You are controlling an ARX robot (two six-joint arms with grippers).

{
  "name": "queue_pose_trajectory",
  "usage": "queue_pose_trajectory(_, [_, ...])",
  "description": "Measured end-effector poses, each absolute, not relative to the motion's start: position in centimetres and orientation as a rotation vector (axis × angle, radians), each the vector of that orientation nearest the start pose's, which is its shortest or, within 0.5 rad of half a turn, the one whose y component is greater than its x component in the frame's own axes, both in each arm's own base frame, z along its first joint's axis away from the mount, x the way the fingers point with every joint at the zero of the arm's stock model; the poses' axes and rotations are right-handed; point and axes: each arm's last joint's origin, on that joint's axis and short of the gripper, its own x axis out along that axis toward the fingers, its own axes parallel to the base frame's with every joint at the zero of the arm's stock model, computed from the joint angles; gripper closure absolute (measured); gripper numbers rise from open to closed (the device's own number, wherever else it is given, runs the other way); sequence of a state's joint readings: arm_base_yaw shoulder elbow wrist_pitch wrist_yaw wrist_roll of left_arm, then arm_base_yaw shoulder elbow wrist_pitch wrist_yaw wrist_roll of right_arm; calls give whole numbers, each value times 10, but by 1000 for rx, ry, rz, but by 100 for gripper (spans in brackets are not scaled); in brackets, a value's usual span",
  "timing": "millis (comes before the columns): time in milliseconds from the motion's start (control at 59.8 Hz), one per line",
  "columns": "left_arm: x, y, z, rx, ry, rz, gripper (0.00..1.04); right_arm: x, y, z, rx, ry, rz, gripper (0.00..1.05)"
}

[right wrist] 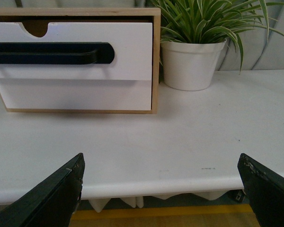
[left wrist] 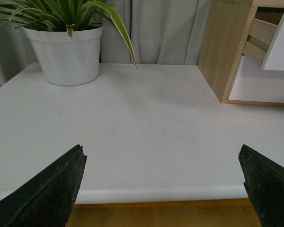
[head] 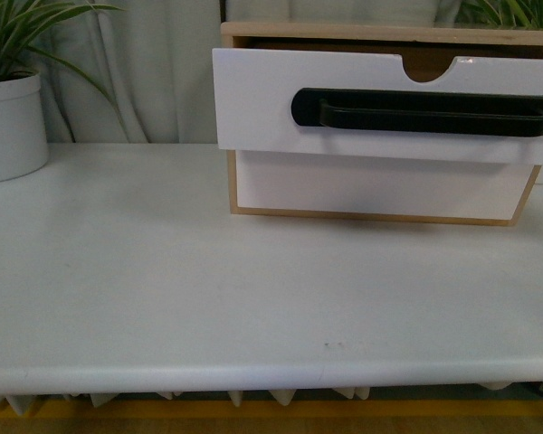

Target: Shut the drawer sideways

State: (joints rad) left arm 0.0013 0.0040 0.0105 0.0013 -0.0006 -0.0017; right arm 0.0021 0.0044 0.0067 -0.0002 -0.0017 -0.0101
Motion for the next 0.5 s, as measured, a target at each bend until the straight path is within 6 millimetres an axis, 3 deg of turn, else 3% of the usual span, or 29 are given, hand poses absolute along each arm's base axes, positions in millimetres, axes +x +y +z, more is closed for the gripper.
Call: queue_pose_trajectory(502, [97,0,167,-2,-8,2,6,98,0,165,-10,-2,4,9])
